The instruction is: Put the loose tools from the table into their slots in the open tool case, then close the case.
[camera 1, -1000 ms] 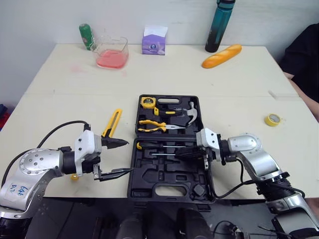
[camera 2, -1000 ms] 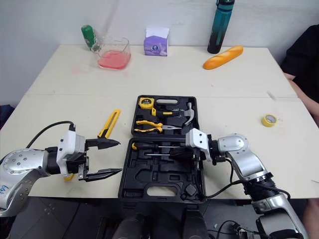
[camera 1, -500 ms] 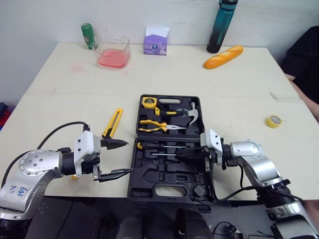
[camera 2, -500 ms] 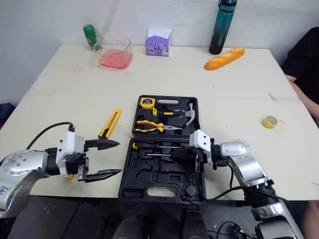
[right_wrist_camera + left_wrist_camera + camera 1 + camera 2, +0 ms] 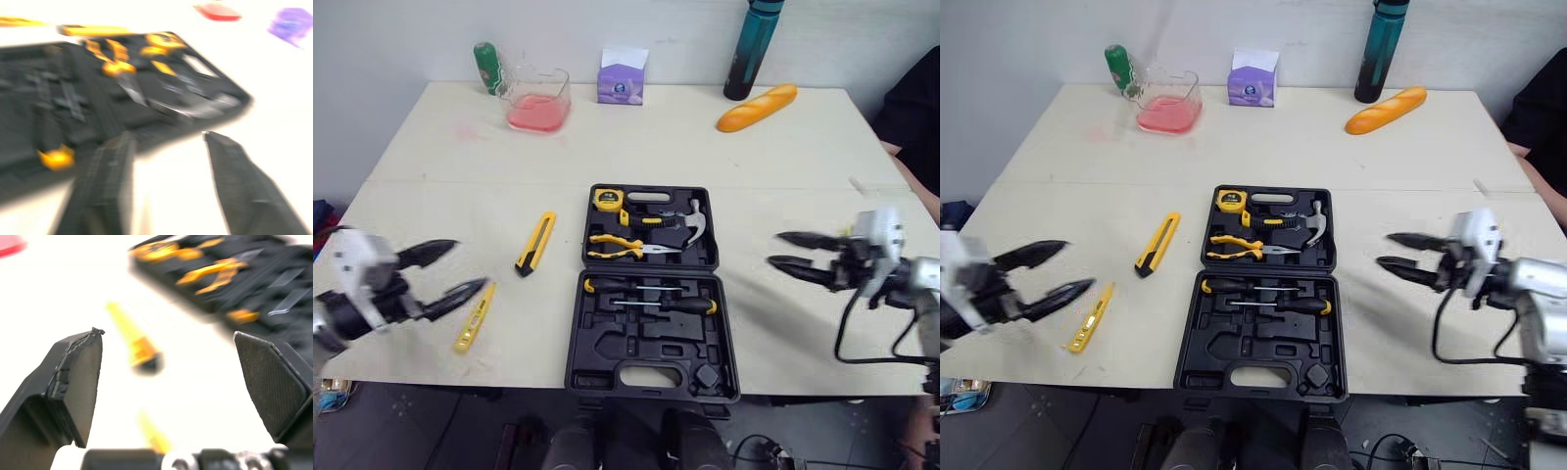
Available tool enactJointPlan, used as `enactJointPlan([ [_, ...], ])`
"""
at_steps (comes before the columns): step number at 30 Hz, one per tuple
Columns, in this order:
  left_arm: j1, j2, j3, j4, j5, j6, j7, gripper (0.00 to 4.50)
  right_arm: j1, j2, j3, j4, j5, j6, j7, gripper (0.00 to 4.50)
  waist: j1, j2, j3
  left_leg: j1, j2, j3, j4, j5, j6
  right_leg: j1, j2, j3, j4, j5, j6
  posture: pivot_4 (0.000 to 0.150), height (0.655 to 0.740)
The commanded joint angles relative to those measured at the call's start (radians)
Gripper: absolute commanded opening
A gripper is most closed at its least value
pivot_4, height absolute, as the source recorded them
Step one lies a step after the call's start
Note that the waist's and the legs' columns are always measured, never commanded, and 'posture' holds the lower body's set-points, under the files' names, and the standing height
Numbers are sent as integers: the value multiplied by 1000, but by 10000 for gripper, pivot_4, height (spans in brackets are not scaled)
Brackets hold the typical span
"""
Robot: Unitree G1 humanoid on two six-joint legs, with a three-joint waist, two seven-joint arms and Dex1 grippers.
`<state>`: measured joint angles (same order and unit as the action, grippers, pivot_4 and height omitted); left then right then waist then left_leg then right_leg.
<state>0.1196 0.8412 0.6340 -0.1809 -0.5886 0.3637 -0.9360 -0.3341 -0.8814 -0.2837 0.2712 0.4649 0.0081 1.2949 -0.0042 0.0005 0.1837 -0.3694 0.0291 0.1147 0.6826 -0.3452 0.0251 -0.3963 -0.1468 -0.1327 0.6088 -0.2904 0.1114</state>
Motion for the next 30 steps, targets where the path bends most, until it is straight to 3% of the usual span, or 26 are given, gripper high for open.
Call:
enactJointPlan([
  [1, 52, 26, 143, 87, 43, -61, 3, 45000, -16, -124, -93, 250, -68, -132, -6, 44759, -2, 0, 1, 0, 0, 1, 0, 0, 0, 0, 0, 0, 0, 0, 0, 1500, 7400],
  [12, 112, 80, 317, 511, 185, -245, 108, 45000, -126, -287, -138, 799, -179, -325, -183, 44759, -31, 4, 3, 0, 1, 6, -2, -3, -2, -7, -4, 5, -1, -1, -1, 1500, 7400],
  [22, 126, 72, 309, 515, 179, -277, 97, 45000, -163, -280, -98, 844, -241, -353, -219, 44759, -52, 4, 3, -1, 3, 12, -3, -3, -4, -13, -4, 10, 3, -1, -1, 1500, 7400],
  [30, 125, 63, 289, 482, 163, -288, 61, 45000, -206, -187, -99, 689, -153, -275, -93, 44759, -54, 4, 3, 1, 4, 15, -3, -3, -3, -14, -3, 14, 4, -1, -1, 1500, 7400],
])
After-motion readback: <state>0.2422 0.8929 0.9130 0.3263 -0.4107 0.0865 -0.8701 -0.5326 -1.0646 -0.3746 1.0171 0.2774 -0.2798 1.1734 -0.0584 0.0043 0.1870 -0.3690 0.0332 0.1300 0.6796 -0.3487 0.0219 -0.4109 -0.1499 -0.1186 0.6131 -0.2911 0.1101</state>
